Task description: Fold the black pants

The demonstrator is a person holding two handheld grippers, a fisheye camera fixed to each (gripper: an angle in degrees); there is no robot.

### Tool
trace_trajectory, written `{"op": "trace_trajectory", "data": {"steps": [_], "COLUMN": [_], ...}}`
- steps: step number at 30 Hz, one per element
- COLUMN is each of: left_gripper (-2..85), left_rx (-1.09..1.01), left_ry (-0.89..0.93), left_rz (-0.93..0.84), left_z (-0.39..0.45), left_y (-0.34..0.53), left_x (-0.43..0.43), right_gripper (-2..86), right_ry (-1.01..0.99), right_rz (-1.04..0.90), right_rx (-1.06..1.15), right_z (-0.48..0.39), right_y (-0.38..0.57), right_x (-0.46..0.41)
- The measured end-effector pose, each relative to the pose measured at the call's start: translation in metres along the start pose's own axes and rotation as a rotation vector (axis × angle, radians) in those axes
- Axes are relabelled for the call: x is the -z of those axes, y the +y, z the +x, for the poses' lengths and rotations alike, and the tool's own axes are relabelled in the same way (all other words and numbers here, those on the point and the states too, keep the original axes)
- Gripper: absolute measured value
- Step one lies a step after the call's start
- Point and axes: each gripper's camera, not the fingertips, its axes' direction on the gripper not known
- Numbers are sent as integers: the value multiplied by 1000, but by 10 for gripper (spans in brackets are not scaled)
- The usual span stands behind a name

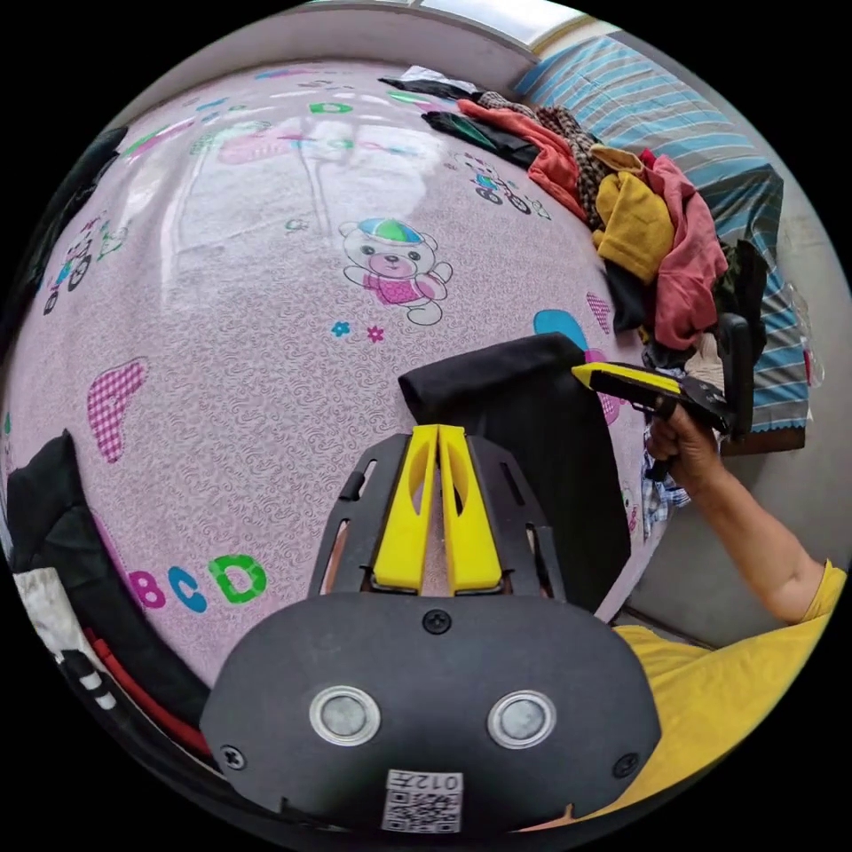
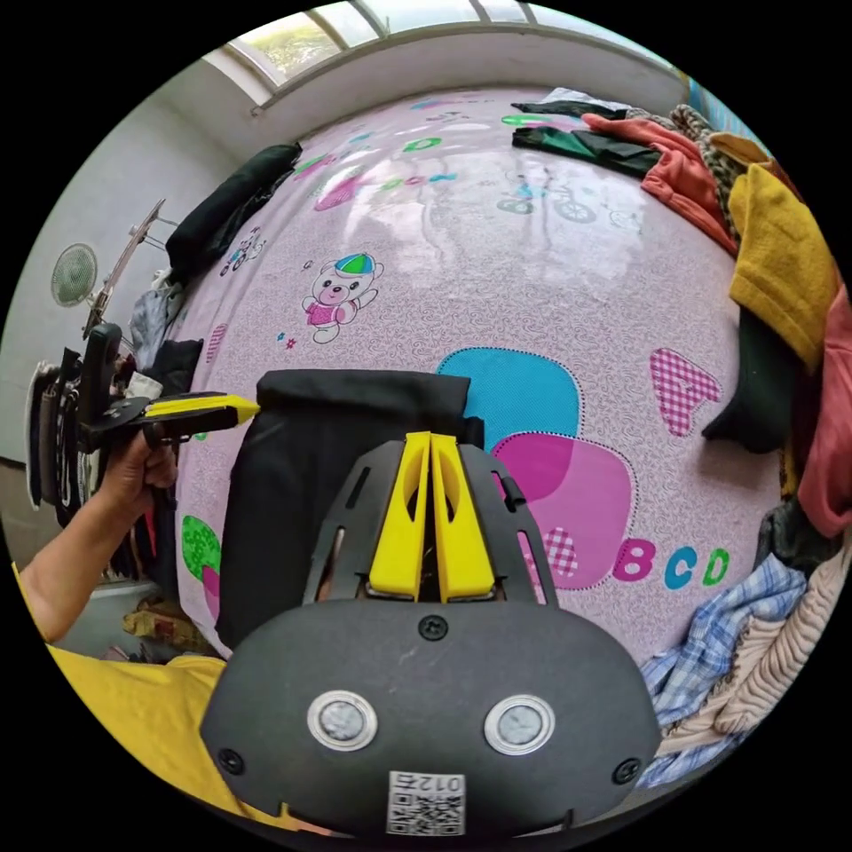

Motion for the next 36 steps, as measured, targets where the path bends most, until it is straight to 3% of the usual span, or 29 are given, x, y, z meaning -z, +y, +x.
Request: {"op": "trace_trajectory", "data": {"steps": [5,9,14,28,36], "left_gripper": [5,5,9,9,-1], "left_rx": [-98,-163,-181,-299,-271], "left_ry": [-41,-6,81,-188,-174], "left_rz": [27,-79,-198,-232,-128], "left_z": [39,75,101,184,196], "left_y": [47,129,207,232,229], "left_x": [51,60,49,18,72], "right_gripper": [-1,0,-1,0,0], "right_ry": [-99,-151,90,45,6], "right_rz": [79,15,-117,-221,-208], "right_rx": [101,250,359,267,239], "right_z": [-33,-77,-119,-103,-110], "right_y": [76,153,225,225,228], "right_x": [52,50,10,-30,-37]}}
